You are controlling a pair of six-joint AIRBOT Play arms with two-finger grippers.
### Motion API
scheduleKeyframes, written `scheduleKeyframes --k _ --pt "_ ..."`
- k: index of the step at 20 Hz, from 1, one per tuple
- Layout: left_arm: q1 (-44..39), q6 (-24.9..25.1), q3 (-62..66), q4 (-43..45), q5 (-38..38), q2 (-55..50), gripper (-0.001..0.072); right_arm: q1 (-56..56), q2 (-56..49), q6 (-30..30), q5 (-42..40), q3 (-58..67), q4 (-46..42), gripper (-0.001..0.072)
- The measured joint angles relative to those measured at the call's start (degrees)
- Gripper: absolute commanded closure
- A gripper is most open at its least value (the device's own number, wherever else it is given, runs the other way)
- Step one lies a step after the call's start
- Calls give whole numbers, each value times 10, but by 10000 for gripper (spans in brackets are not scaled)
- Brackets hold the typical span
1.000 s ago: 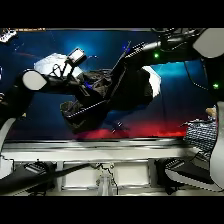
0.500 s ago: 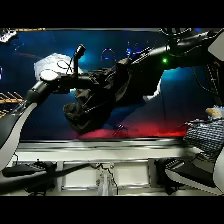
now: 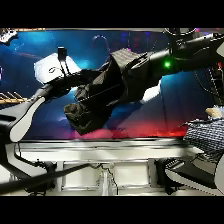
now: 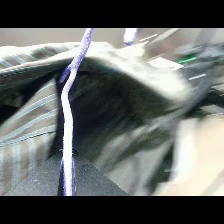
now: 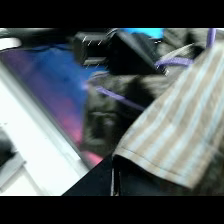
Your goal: Fold the clothes and pants, and hang the long-sleeved shirts on hangers.
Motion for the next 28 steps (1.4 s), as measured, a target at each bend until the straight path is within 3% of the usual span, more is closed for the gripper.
scheduleKeyframes --k 5,6,7,8,9,11,12,14,16,19,21,28 --pt "-16 5 0 -62 -91 -25 697 0 9 6 49 0 33 677" --pt "-23 5 0 -67 -98 -26 697 0 10 6 59 0 38 552" --pt "-29 5 0 -72 -104 -27 697 0 11 6 71 0 42 332" --pt "-37 5 0 -77 -108 -27 697 0 12 8 82 0 44 268" --pt "-44 5 0 -78 -112 -27 697 0 14 8 90 0 45 268" --pt "-58 5 0 -80 -115 -27 697 0 20 2 101 16 34 343" --pt "-64 4 0 -80 -117 -27 697 0 24 -16 103 34 16 381" --pt "-75 2 0 -83 -118 -26 697 -3 31 -78 93 84 -38 379" --pt "-84 0 0 -83 -119 -26 697 -14 36 -148 82 125 -115 348" --pt "-93 -2 0 -83 -119 -26 697 -45 42 -235 53 131 -219 178" --pt "-96 -6 0 -83 -119 -26 697 -66 40 -269 38 108 -241 77" --pt "-97 -17 0 -84 -120 -26 696 -87 13 -313 21 24 -198 78"
